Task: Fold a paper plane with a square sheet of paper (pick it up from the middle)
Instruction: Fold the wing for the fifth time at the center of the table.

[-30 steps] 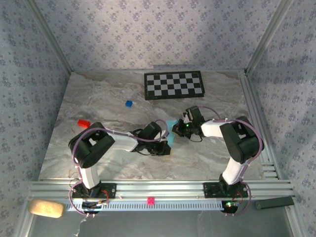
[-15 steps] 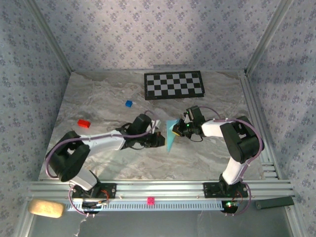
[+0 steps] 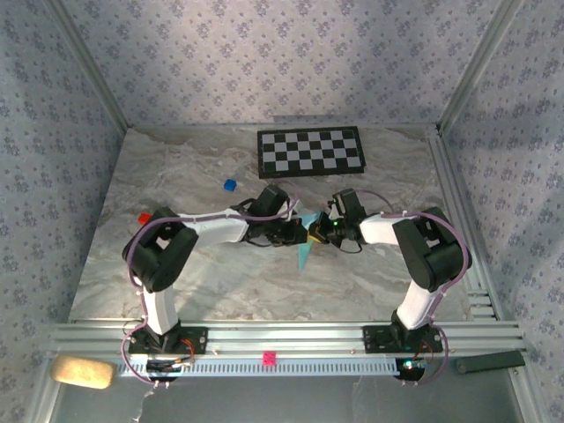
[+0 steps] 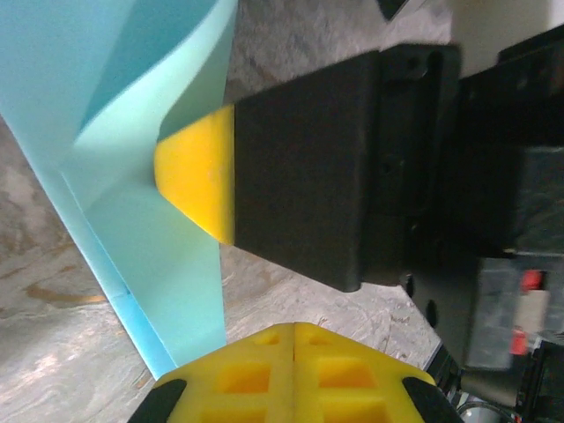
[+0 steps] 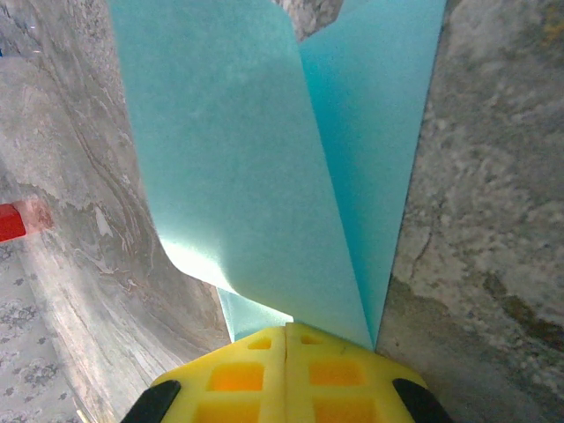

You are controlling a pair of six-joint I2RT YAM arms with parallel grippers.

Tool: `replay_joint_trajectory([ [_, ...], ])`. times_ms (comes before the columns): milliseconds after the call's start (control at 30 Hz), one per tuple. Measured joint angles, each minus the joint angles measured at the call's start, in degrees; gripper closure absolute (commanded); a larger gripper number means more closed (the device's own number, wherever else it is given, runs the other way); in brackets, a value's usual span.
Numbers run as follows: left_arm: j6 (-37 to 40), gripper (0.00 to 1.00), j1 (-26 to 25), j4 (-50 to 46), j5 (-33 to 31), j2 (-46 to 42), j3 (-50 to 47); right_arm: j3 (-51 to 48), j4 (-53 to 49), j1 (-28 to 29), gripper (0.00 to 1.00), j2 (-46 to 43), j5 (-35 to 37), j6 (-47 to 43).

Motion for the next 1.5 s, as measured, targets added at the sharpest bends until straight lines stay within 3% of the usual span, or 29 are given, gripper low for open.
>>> replay_joint_trajectory([
  [433,-1.09,1.0,-1.53,0.44,1.09,4.39,0.24,0.0,-0.02,0.0,0.98,0.02,-0.02,0.0],
  [1000,-1.07,1.0,-2.69,4.13,-3.02,4.9,-2.93,0.0,-0.42,-0.02,0.94,-0.22,0.0,-0.31],
  [1267,-0.04,1.0,-3.19,8.5,-3.02,1.25,-9.51,-0.07,-6.84,-1.95,0.85,-5.9,1.79,-4.59],
  [1500,2.43,1.0,-3.17,9.31,-1.64,0.15,-11.47,-0.11,-7.23,-2.99,0.9,-12.24,-0.55,-9.51],
])
